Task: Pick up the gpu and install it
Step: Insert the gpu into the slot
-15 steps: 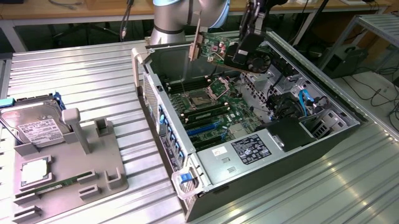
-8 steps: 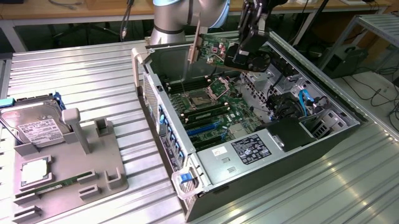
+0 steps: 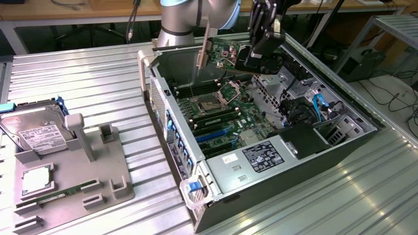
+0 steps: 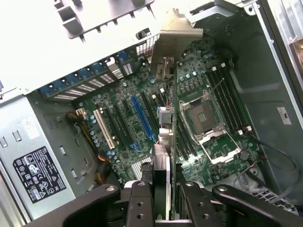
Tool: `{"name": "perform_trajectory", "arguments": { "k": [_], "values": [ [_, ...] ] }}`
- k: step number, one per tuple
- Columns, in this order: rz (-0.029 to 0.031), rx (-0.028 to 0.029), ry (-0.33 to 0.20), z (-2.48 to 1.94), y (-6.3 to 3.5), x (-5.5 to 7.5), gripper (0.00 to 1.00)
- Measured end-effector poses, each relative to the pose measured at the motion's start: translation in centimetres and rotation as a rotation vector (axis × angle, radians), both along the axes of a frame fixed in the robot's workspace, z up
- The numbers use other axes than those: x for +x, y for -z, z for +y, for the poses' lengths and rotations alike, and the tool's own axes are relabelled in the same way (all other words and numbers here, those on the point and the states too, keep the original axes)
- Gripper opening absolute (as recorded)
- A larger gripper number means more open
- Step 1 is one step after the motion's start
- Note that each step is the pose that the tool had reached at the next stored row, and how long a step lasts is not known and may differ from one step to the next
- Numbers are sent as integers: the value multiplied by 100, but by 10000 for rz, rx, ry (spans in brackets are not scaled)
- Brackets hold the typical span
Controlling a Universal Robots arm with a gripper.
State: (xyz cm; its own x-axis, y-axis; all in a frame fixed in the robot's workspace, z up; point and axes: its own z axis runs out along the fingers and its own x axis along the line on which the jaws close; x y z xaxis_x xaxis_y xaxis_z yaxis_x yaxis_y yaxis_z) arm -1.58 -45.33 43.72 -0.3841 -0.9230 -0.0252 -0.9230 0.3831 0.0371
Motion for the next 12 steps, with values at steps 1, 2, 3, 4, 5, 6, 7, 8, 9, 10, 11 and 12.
{"name": "perform_trajectory", "arguments": {
  "k": [1,2,3,4,5,6,7,8,9,10,11,12],
  "values": [
    [0,0,-108,0,0,0,27],
    [0,-1,-216,0,0,0,27],
    [0,0,-320,0,0,0,27],
    [0,0,-434,0,0,0,27],
    [0,0,-575,0,0,0,27],
    [0,0,-750,0,0,0,27],
    [0,0,-849,0,0,0,27],
    [0,0,-978,0,0,0,27],
    [0,0,-1107,0,0,0,27],
    [0,0,-1213,0,0,0,27],
    [0,0,-1435,0,0,0,27],
    [0,0,-1556,0,0,0,27]
  ]
}}
